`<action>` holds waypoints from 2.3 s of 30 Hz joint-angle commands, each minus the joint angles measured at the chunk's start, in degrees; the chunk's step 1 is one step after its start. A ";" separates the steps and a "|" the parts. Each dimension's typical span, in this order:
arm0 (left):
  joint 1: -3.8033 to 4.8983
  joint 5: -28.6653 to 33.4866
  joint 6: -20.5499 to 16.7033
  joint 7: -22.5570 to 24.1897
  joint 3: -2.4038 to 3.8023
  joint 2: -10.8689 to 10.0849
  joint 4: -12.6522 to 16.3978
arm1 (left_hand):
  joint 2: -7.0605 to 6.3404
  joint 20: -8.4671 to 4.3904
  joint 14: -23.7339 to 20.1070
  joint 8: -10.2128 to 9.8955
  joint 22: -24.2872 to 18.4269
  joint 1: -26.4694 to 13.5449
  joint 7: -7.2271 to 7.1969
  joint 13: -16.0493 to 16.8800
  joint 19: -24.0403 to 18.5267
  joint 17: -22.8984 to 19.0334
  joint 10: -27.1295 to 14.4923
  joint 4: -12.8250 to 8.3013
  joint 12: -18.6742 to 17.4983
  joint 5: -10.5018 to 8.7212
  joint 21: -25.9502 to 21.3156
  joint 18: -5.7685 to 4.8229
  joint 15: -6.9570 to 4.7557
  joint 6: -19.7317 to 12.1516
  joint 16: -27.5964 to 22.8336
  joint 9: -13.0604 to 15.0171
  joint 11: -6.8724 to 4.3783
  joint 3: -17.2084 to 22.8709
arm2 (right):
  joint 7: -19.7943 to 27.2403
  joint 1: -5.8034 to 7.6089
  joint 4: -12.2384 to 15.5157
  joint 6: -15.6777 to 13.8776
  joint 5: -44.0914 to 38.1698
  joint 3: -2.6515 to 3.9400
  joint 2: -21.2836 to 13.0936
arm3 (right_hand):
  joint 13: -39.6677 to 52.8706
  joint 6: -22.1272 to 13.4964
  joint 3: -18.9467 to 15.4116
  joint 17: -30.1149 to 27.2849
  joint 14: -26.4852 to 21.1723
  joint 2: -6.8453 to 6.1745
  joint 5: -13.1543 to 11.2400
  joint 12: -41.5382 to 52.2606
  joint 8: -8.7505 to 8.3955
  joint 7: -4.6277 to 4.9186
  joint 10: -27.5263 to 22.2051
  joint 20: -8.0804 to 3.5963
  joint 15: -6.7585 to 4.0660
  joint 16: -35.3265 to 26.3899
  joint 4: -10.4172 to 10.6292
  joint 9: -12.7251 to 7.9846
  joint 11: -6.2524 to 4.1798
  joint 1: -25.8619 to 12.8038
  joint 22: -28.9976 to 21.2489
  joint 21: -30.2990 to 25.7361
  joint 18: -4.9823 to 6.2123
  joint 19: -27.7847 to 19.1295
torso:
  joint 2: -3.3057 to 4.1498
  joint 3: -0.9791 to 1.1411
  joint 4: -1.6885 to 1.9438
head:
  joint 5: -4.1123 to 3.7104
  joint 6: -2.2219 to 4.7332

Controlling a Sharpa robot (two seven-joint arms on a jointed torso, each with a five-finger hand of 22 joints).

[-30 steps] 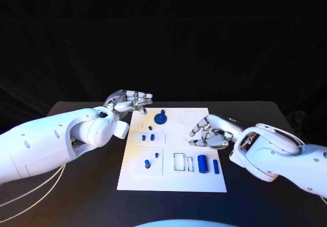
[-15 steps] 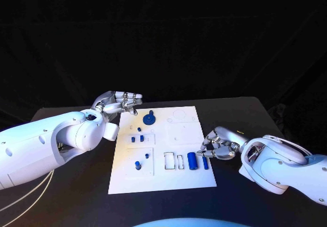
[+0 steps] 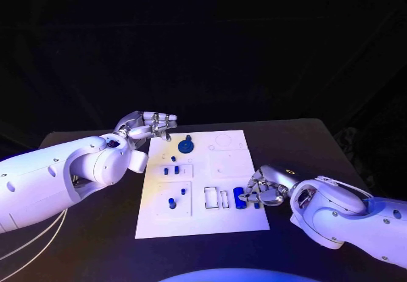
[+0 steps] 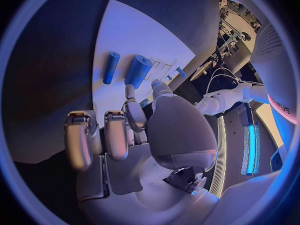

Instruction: Assemble the parts on the task board

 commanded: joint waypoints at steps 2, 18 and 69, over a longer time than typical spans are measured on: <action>0.05 0.34 0.98 0.65 0.03 0.03 0.21 | 0.30 0.08 -0.52 -0.21 -0.06 0.12 0.08 0.10 0.14 -0.06 -0.39 0.15 0.21 0.15 -0.23 0.73 -0.01 -0.49 -0.31 -0.05 -0.09 -0.34 | -1.86 -0.38 -0.68 -0.09 -2.90 -0.01 0.81 | 0.15 -0.42 -0.37 4.55 3.87 0.08 -0.29 0.24 0.28 -0.02 0.42 -0.05 -0.38 0.29 0.07 0.08 0.07 -0.16 14.08 0.27 -0.94 4.57 | -0.02 0.00 -0.07 | 0.18 -0.11; 0.06 0.34 1.31 0.52 0.03 -0.21 0.40 | 0.31 0.11 -0.54 -0.19 -0.11 0.01 0.08 0.12 0.14 -0.10 -0.47 0.23 0.29 0.15 -0.32 0.72 0.02 -0.52 -0.33 -0.08 -0.08 -0.48 | -2.86 -1.37 -3.87 1.79 -4.88 -0.01 3.69 | 0.69 -0.31 -1.37 4.59 3.86 0.39 -0.49 0.42 0.72 -0.12 0.49 -0.06 -0.41 0.31 0.74 0.80 0.01 -0.33 14.02 0.05 -0.90 4.48 | 0.02 -0.03 -0.01 | 0.50 -0.48; 0.05 0.34 1.62 0.45 0.03 -0.09 0.36 | 0.35 0.15 -0.56 -0.20 -0.18 -0.11 0.09 0.13 0.14 -0.15 -0.64 0.33 0.37 0.16 -0.43 0.72 0.05 -0.61 -0.35 -0.13 -0.06 -0.62 | -2.67 -0.76 -1.96 -4.34 2.07 0.40 9.70 | 4.18 1.01 -3.38 6.22 4.15 4.04 5.60 2.33 2.66 -1.15 2.08 -0.76 -1.19 1.22 0.80 4.00 -0.92 2.20 14.50 1.56 -1.24 5.16 | 0.00 -0.05 -0.03 | 1.46 -0.21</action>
